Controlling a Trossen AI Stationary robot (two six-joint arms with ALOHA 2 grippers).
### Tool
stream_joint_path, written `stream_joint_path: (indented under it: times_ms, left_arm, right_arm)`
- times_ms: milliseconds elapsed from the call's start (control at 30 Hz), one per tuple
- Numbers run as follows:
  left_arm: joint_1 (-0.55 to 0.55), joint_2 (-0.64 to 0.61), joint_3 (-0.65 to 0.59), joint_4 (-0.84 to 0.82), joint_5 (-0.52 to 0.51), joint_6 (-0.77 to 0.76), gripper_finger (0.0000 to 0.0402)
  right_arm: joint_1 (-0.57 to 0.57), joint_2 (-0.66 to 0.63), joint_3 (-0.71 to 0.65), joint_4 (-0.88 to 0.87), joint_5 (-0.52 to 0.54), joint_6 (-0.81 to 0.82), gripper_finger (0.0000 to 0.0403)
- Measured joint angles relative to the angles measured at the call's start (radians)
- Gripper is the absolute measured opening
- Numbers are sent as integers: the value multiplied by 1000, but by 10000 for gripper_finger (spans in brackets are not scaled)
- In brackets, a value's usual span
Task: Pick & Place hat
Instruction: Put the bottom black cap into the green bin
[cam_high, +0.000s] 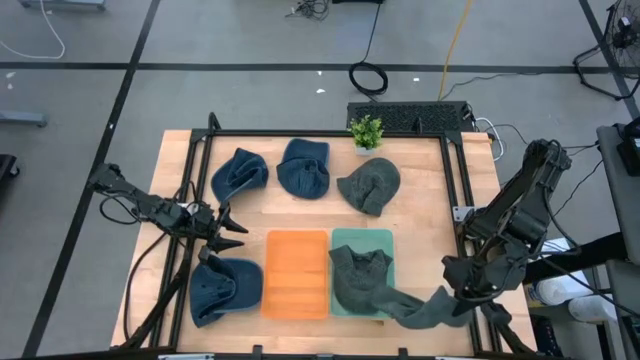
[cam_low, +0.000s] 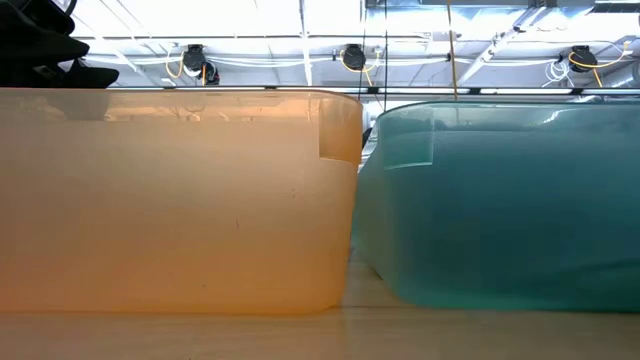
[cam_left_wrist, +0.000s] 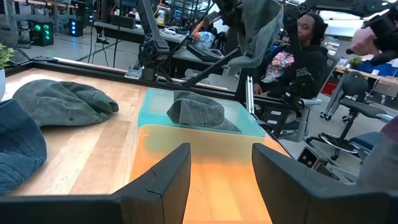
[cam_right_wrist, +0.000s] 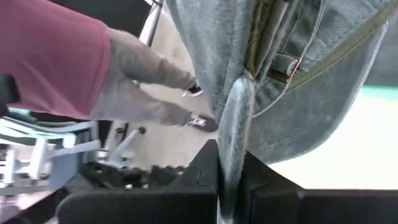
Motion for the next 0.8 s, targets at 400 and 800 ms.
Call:
stream_joint_path:
  times_ms: [400, 800]
  left_arm:
    - [0, 0, 0, 0, 0, 0, 179]
    - [0, 0, 0, 0, 0, 0, 179]
  right_arm:
    - [0, -2, 0, 40, 241, -228, 0]
    - [-24, -2, 0, 306, 646, -565, 0]
